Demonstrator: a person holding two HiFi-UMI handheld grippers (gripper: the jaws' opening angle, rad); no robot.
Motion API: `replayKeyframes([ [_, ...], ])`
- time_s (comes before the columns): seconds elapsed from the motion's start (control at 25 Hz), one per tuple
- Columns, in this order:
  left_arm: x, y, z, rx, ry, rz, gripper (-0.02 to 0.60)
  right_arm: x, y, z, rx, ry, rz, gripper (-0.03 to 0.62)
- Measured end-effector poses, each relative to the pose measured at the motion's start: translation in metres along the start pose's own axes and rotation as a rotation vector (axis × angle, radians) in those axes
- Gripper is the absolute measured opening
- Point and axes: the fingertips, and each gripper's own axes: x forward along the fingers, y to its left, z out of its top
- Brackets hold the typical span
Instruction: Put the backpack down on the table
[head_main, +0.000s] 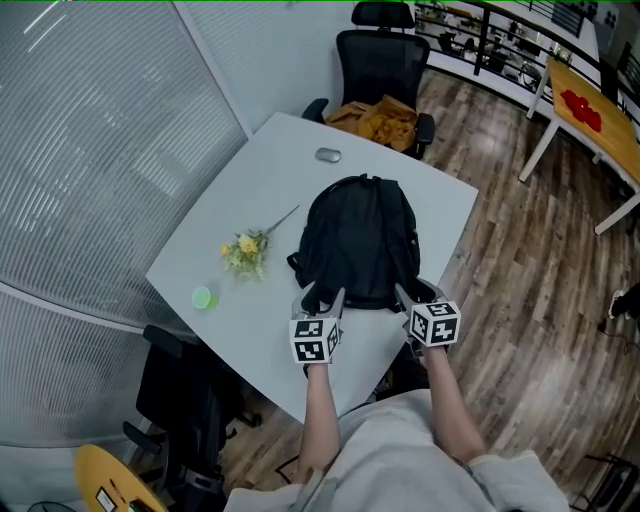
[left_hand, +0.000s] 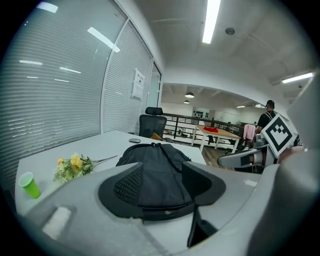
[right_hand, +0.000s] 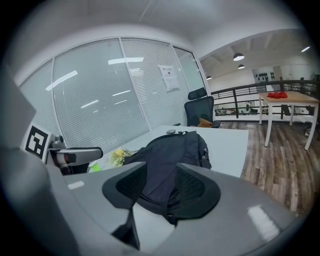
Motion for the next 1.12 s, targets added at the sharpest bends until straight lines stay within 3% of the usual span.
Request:
replayKeyframes([
  [0.4, -0.015, -0.016, -0.009, 0.034, -0.003, 0.015, 0.249, -0.013, 0.005, -0.004, -0.018, -0.020, 0.034, 0.172],
  [1.12, -0.020, -0.015, -0.005, -0.009, -0.042, -0.006, 0.144, -0.012, 0.007, 0.000, -0.019, -0.023, 0.052, 0.028],
])
